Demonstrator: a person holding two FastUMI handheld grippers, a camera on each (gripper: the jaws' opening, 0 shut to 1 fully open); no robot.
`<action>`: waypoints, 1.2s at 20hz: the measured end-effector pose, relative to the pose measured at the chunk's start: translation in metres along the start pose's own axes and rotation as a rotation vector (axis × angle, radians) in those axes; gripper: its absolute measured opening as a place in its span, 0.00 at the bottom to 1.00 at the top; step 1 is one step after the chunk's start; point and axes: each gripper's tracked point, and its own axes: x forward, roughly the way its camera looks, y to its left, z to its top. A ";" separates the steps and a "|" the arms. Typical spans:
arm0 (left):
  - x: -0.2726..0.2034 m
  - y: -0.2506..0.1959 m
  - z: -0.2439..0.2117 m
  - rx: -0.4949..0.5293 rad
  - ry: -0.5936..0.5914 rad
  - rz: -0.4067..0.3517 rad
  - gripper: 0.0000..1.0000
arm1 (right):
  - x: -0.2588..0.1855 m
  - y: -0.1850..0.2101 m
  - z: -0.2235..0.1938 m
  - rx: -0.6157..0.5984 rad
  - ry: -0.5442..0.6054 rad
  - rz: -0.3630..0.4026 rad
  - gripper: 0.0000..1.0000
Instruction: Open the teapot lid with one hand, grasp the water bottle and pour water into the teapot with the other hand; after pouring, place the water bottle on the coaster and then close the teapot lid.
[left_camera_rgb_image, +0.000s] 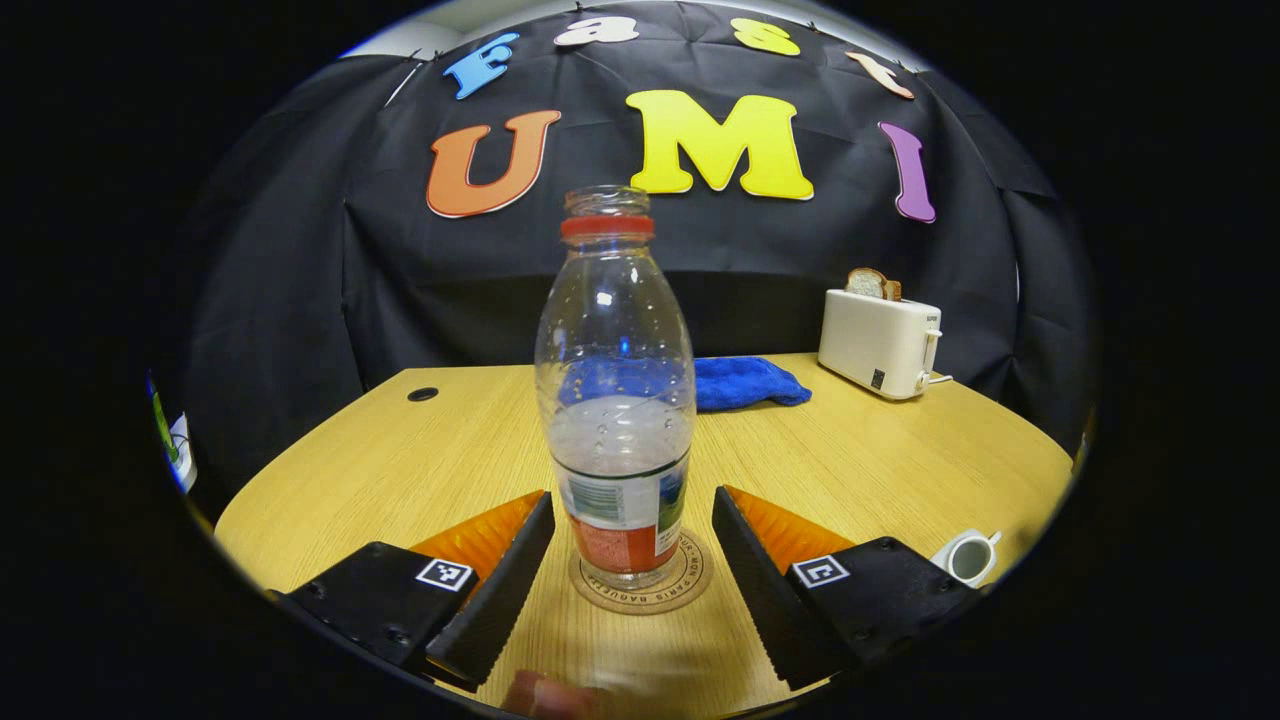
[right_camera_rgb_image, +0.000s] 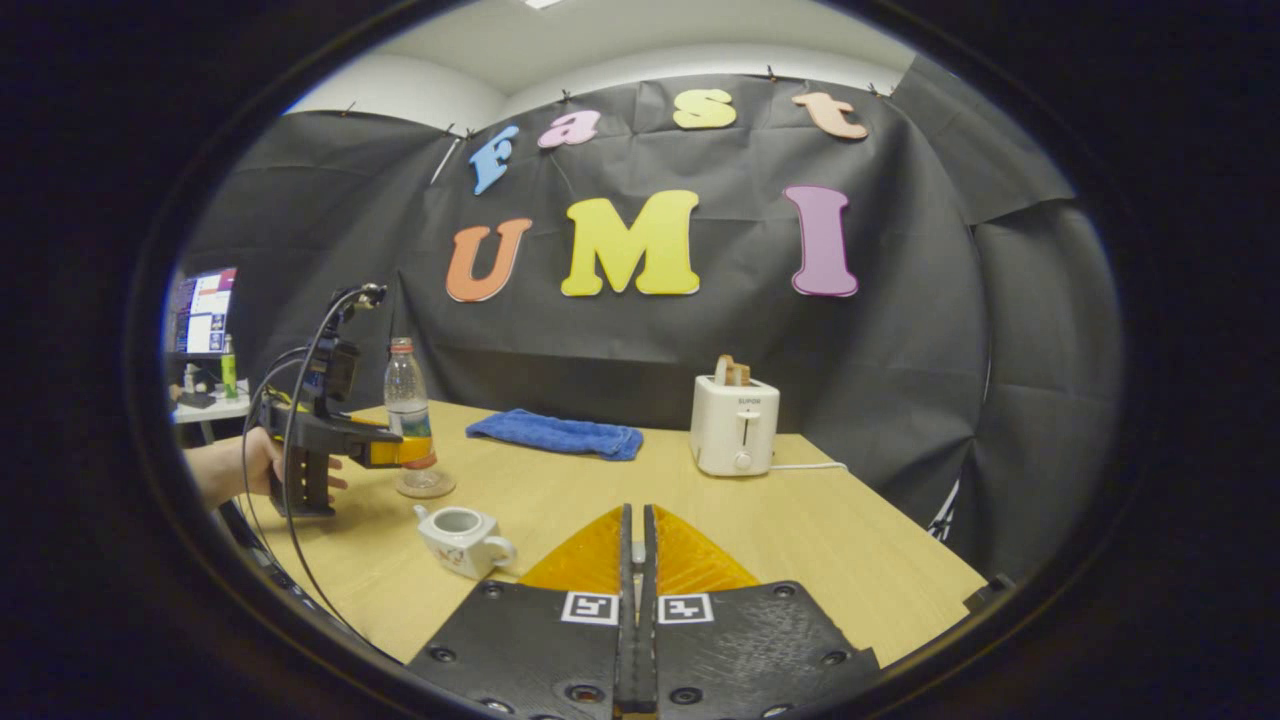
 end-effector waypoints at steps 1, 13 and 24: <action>-0.007 0.001 -0.004 -0.005 0.005 -0.001 1.00 | 0.001 0.005 0.001 0.007 0.001 0.013 0.00; -0.128 0.038 0.010 -0.056 -0.154 0.105 1.00 | 0.054 0.111 0.015 0.070 -0.001 0.273 0.00; -0.177 0.067 0.031 -0.048 -0.275 0.218 0.99 | 0.089 0.160 -0.014 0.025 0.027 0.361 0.00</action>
